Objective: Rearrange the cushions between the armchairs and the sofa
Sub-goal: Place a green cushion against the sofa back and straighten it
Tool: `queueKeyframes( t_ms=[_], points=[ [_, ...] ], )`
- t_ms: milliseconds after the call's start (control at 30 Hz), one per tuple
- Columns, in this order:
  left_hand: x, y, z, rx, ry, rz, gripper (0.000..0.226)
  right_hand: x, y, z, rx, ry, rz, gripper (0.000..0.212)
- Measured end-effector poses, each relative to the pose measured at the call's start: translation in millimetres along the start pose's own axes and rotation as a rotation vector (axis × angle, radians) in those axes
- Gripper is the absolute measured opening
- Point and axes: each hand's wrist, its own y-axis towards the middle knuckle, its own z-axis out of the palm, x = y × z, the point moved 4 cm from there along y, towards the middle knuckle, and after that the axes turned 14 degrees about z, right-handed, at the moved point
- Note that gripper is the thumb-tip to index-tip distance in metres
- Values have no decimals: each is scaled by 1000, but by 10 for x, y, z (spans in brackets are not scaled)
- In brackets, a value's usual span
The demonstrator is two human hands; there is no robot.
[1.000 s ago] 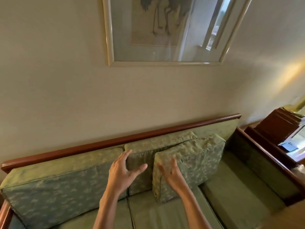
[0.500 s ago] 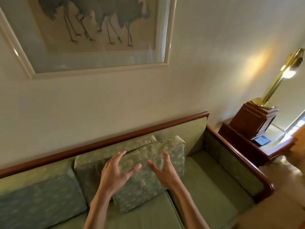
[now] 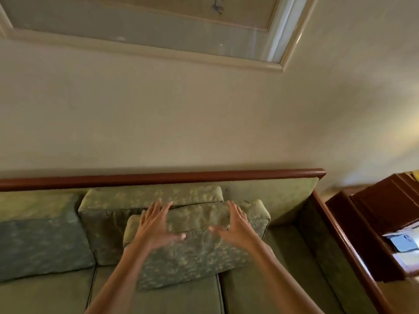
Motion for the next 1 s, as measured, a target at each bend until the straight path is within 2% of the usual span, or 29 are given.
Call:
queueKeyframes(
  t_ms=[67, 167, 267, 333, 400, 467, 533, 633, 700, 767, 833, 1000],
  points=[
    [239, 89, 227, 91, 13, -67, 137, -21, 283, 33, 34, -127, 7, 119],
    [340, -15, 496, 138, 210, -119, 141, -113, 610, 104, 74, -293, 20, 127],
    [168, -106, 609, 57, 311, -180, 131, -290, 795, 181, 184, -533, -18, 137],
    [93, -150, 687, 96, 341, -230, 124, -453, 811, 234, 238, -797, -87, 143],
    [90, -184, 790, 154, 373, -235, 118, -621, 803, 253, 184, -981, -183, 134],
    [80, -189, 838, 122, 385, -193, 115, -774, 843, 190, 73, -973, -230, 115],
    [49, -171, 836, 75, 383, -157, 114, -878, 930, 69, 19, -941, -239, 108],
    [-150, -151, 820, 79, 375, -196, 108, -990, 1038, -67, 71, -938, -386, 69],
    [-328, -193, 832, 40, 363, -222, 108, -1092, 1037, -149, 132, -890, -440, 55],
    [-574, -205, 849, 20, 351, -218, 107, -1283, 1040, -281, 208, -852, -433, 60],
    [-910, -121, 887, 70, 354, -207, 101, -1570, 1066, -514, 275, -846, -396, 72],
    [-1815, 602, 994, 213, 332, -109, 113, -2099, 1307, -1543, 215, -804, -388, 74]
  ],
)
